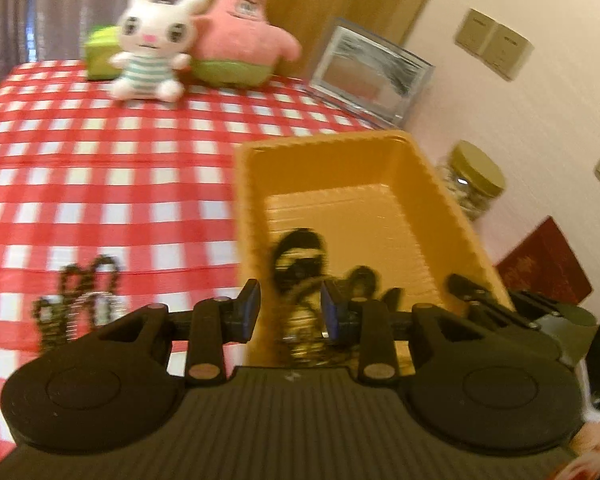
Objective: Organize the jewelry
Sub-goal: 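Carry the black tube over the orange tray and open the left gripper, then move the left gripper to the pearl string and close on it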
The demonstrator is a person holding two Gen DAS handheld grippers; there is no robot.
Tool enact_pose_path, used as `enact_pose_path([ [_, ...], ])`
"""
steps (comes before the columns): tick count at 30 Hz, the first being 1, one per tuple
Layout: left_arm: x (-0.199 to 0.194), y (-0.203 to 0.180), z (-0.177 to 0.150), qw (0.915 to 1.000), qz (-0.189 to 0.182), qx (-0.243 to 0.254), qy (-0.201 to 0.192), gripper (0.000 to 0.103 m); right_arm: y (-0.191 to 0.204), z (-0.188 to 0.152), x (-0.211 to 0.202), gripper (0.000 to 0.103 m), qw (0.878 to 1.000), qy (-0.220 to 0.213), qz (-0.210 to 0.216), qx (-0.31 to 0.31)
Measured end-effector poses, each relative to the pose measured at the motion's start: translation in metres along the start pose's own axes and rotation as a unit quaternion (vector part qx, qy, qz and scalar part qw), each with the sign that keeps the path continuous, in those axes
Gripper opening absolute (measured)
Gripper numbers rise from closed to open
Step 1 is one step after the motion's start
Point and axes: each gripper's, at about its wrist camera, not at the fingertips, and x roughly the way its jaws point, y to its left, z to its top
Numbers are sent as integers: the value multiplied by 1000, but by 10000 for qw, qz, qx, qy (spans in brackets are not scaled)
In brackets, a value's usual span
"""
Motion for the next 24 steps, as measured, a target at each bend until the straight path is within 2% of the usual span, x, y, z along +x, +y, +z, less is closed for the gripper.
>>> enact_pose_path([
  [8,-25,49,-11,9968,730,-325,-36,29,1,0,0,3,10000,4,-11,-4],
  [17,-58,113,-33,9839,1633,-727,-28,29,0,0,0,3,10000,11,-22,-28],
  [21,-66,128,-43,9802,1816,-785,-5,29,0,0,1,3,10000,16,-40,-43],
  [24,-67,128,-48,9819,1763,-690,25,29,0,0,1,3,10000,23,-53,-48],
])
